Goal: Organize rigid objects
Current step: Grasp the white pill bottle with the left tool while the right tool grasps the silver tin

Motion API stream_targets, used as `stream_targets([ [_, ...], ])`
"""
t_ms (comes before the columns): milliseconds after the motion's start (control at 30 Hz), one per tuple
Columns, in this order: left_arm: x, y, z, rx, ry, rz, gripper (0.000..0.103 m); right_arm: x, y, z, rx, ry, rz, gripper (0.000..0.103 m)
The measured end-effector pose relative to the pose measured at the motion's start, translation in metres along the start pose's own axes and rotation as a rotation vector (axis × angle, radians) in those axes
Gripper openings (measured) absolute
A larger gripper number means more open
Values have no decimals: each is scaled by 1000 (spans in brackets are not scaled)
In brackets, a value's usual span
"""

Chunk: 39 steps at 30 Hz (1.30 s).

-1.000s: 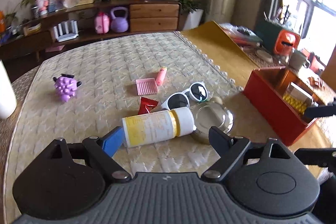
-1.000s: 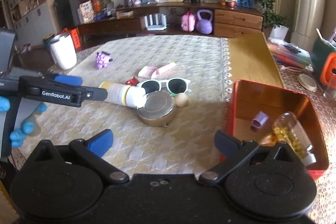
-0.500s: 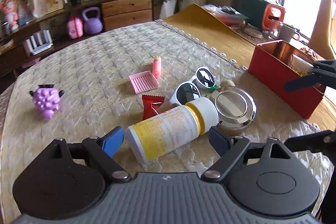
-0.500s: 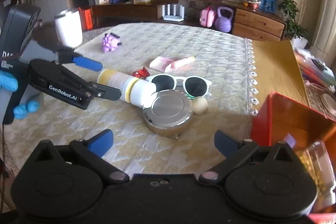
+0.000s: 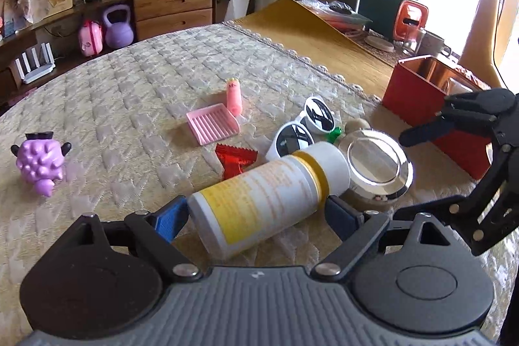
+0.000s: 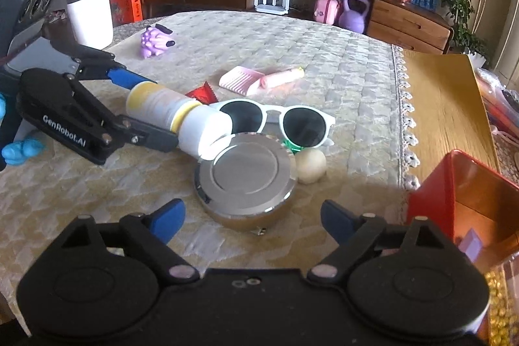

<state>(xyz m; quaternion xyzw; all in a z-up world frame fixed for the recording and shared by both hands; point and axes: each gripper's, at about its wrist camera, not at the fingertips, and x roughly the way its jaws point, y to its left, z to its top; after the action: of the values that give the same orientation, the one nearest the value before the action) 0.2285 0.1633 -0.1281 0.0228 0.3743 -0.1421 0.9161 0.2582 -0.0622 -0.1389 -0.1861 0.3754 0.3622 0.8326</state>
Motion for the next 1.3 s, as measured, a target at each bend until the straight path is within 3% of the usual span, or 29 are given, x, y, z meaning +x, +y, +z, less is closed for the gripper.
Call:
stream_targets([
  [200, 5, -2, -3, 48, 1, 2, 91, 8, 7, 4, -42, -9, 0, 88],
  [500, 8, -2, -9, 33, -30, 6, 91, 16, 5, 8, -20, -17, -13, 77],
  [733, -1, -5, -10, 13, -64, 27, 87, 16, 4, 6, 3, -23, -21, 76],
  [1067, -21, -34, -20, 7, -80, 66, 86, -5, 7, -6, 38, -44, -38, 76],
  [1300, -34, -49, -29, -70, -54, 72, 86, -33, 7, -18, 73, -68, -68, 76],
])
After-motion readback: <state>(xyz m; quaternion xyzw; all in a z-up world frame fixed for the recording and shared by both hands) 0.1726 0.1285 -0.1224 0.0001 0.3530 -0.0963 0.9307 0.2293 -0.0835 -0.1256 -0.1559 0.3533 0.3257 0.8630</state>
